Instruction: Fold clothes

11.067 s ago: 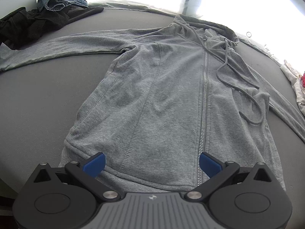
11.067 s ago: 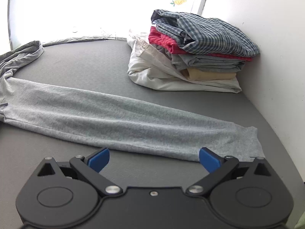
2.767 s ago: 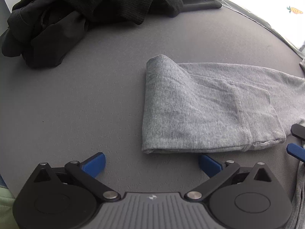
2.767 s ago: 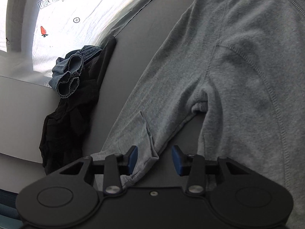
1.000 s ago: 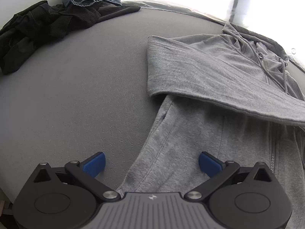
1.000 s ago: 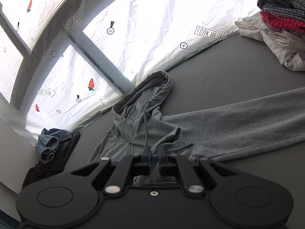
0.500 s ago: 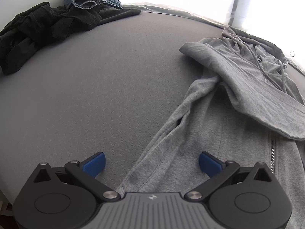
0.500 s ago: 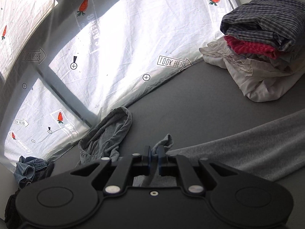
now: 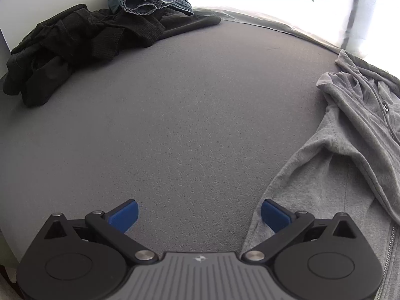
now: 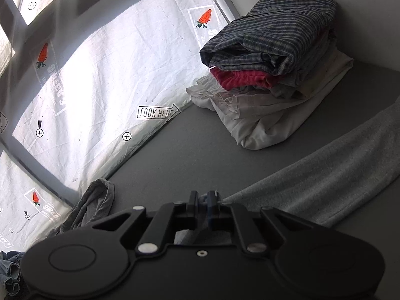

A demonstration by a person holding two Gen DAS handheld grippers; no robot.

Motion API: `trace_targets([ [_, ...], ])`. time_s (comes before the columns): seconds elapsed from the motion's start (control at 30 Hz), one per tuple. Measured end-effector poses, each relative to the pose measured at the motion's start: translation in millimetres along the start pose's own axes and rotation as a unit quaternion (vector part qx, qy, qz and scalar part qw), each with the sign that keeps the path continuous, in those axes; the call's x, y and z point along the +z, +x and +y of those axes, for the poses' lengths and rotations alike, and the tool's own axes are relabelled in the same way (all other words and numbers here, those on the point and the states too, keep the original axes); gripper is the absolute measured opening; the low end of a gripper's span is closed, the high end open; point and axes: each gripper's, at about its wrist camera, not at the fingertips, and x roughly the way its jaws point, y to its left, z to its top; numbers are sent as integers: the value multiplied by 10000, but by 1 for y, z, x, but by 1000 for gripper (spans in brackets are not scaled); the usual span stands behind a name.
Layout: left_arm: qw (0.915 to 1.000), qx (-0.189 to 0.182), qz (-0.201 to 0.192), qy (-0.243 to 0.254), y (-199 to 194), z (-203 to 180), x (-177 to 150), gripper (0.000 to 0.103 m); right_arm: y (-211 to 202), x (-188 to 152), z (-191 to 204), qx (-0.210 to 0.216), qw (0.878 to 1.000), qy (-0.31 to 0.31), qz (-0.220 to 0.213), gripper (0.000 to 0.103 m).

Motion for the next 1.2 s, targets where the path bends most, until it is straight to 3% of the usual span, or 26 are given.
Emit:
trace_targets([
  [0.1,9988,343,150,-301,12,9,10,103,2,2,-5,-185,9998,25,-56,7],
  [0.27,9992,-120,-91,-364,8,7,25,103,15,-6,-4,-492,9982,-258,204,9],
  [0.33,9992,-285,-232,-164,2,-5,32,103,20,-7,-4,-600,9974,-283,291,16],
  [0.4,9983,-463,-365,42,-2,-17,40,103,23,-8,-3,-696,9966,-317,318,39],
  [0.43,9977,-526,-409,101,-4,-22,43,103,24,-8,-2,-702,9964,-364,321,45],
  [0.57,9950,-800,-507,324,-5,-46,57,103,36,-9,4,-767,9938,-658,453,50],
  [0.8,9916,-748,-454,956,16,-92,69,103,76,-6,10,-780,9858,-1153,935,58],
  [0.87,9918,-672,-385,1020,23,-100,70,103,88,-9,13,-812,9812,-1336,1131,56],
  [0.93,9925,-537,-293,1062,30,-107,69,103,91,-14,19,-700,9761,-1679,1192,35],
  [0.97,9926,-494,-263,1073,34,-110,68,103,91,-16,24,-643,9716,-1924,1215,9],
  [1.07,9943,-532,-273,880,36,-108,66,103,82,-19,35,-549,9652,-2343,1026,7],
  [1.2,9957,-734,-204,529,40,-98,65,103,43,4,41,-305,9801,-1952,175,7],
])
